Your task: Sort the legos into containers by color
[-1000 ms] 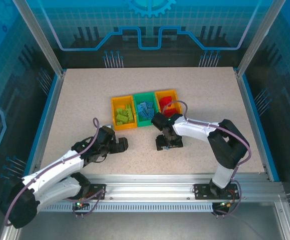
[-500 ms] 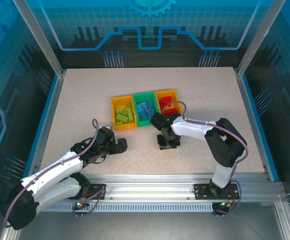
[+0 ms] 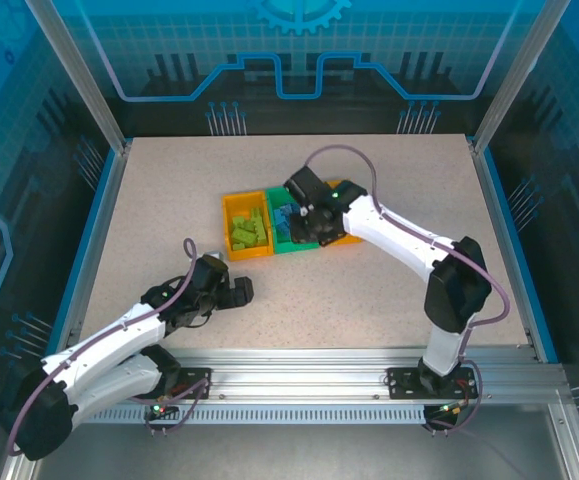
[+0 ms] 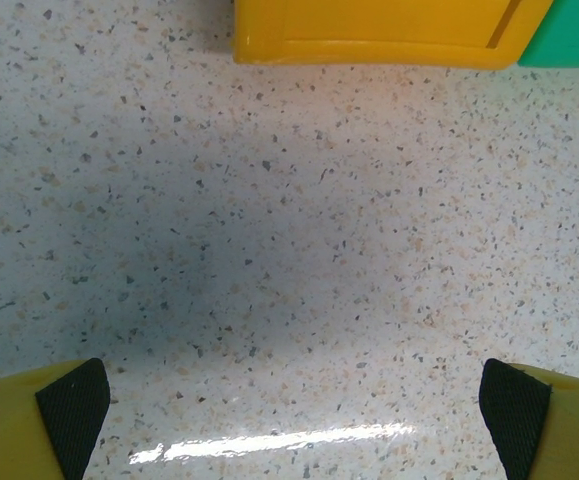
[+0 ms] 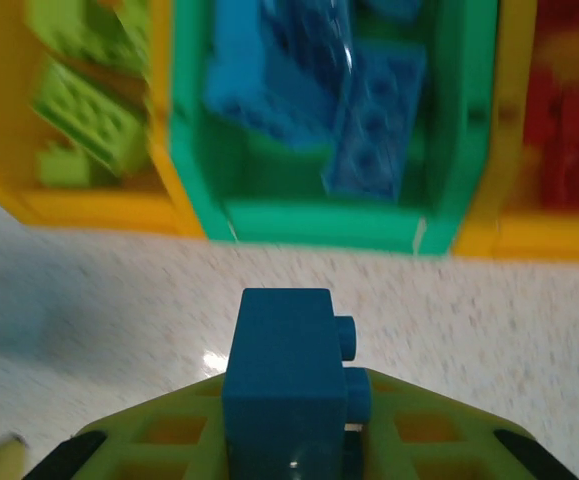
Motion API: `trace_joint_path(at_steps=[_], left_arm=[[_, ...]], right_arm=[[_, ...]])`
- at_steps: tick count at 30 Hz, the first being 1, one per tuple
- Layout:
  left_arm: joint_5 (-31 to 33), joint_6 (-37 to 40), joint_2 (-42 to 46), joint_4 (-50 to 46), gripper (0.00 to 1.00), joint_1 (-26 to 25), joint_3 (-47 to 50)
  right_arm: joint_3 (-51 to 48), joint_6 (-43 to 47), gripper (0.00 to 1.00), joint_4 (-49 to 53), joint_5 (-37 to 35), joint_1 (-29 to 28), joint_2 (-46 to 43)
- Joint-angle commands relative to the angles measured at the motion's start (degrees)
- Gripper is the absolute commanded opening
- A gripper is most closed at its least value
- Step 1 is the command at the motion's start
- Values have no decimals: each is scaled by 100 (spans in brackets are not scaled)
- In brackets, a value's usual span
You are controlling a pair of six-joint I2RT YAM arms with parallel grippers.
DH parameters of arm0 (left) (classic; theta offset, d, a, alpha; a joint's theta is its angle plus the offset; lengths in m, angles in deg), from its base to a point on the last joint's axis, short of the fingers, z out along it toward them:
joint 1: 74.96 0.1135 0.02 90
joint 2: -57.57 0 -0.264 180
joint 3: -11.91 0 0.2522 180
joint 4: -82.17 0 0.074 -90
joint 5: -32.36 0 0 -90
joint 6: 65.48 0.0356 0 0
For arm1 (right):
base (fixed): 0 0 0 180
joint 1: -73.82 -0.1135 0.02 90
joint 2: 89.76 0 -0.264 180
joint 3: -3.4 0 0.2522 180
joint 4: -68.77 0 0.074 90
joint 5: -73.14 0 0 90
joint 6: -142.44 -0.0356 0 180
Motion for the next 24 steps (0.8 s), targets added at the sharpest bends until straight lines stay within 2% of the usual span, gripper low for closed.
trace_joint_path(at_steps=[1,9,12,13,14,16,21,24], left_arm=[[139,-116,55,-122,99,-10,81],[211,-163,88,-223,99,3,107],[241,-176,107,-279,99,-2,110],[251,-179,130,-298,99,1,110],[257,-184,142,-306,99,4,110],[267,-192,169,-307,99,7,116],[361,-209,244,-450,99,11,109],[559,-197,410,-584,99,12,110]], right_arm=[[677,257,28,122,-49,317,718],[2415,273,31,404,108,675,2160],[2669,316,40,461,218,681,2273],[2640,340,51,420,177,646,2210],[2571,371,65,379,126,610,2103],[2344,410,79,288,66,559,1861],[895,625,89,-223,-491,384,606],[-589,1028,95,-872,-1502,336,-601]])
